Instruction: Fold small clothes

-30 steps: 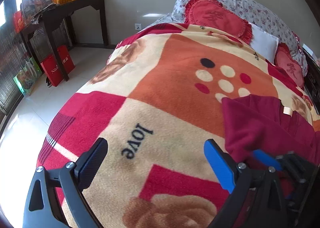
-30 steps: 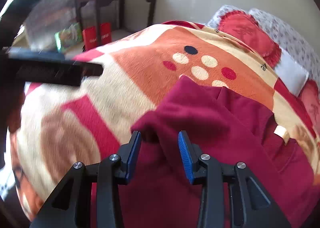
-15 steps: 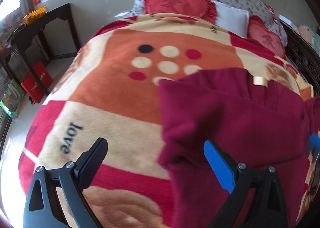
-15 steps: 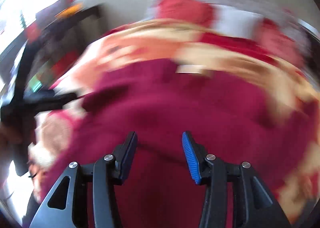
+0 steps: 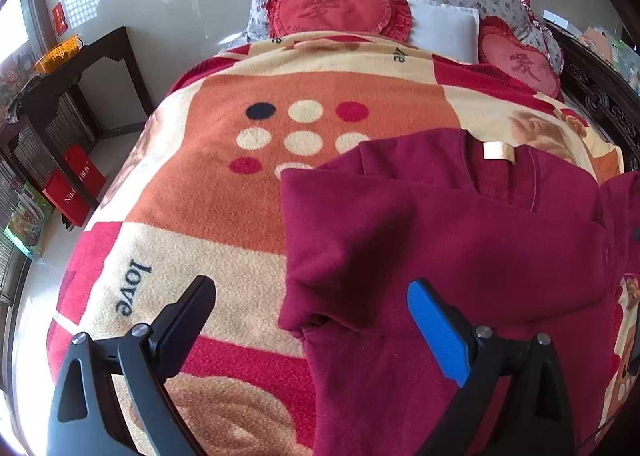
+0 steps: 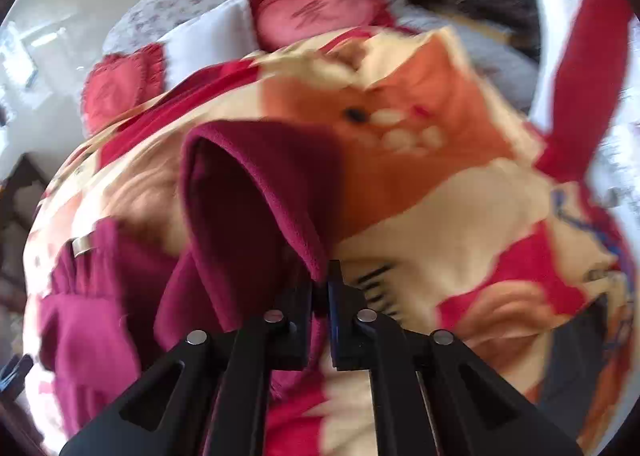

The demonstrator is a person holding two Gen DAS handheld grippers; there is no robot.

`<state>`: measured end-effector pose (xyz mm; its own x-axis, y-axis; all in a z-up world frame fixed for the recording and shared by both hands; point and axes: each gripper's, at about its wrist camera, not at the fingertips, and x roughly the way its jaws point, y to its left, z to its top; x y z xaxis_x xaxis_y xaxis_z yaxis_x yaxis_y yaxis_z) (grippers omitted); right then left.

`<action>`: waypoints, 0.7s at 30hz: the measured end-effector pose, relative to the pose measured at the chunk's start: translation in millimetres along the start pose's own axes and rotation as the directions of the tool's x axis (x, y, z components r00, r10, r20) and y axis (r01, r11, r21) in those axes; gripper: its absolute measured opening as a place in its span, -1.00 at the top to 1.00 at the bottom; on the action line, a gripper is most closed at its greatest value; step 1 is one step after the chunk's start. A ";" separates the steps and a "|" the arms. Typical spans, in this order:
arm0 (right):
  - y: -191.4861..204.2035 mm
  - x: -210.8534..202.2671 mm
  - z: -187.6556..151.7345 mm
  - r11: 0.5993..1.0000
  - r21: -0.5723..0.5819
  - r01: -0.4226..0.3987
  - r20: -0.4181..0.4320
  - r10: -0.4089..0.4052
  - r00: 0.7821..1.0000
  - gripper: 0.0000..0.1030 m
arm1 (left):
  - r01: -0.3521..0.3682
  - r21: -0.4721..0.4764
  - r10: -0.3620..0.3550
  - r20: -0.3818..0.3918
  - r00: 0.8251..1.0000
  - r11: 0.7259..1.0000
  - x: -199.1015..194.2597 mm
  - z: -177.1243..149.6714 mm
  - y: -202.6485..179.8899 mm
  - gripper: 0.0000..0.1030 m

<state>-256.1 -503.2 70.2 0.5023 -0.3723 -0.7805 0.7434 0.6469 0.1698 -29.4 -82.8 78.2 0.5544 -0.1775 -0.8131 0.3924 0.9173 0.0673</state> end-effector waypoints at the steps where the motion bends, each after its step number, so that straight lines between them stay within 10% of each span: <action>1: -0.6 -14.7 4.5 0.998 -0.027 0.049 0.055 -0.047 0.997 1.00 | -0.001 -0.002 0.001 0.003 1.000 1.000 -0.8 0.5 2.3 -0.93; 5: 22.3 -91.5 18.8 0.951 -0.187 0.245 0.326 -0.175 0.929 1.00 | 0.009 -0.028 -0.009 0.014 1.000 1.000 -3.4 1.6 14.2 -0.93; 10: 114.1 -179.1 19.0 0.850 -0.490 0.195 0.491 0.085 0.867 1.00 | 0.010 -0.072 -0.009 0.023 1.000 0.997 -6.6 1.5 31.6 -0.93; 16: 256.9 -177.2 -25.6 0.548 -0.810 -0.209 0.129 0.514 0.848 1.00 | 0.001 -0.127 0.003 0.031 1.000 0.992 -10.7 -1.7 55.3 -0.93; 19: 321.9 -123.4 -73.7 0.404 -0.861 -0.310 -0.068 0.512 0.856 1.00 | -0.012 -0.150 0.015 0.022 1.000 0.989 -8.7 -4.0 66.7 -0.93; 21: 350.5 -74.0 -100.9 0.378 -0.851 -0.364 -0.192 0.422 0.886 1.00 | -0.012 -0.164 0.013 0.010 1.000 0.986 -6.9 -5.0 73.0 -0.93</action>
<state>-77.3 -181.8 126.8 0.6738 0.0709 -0.7355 -0.2783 0.9464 -0.1638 -8.3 -12.9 85.8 0.5667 -0.1687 -0.8065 0.2602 0.9654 -0.0191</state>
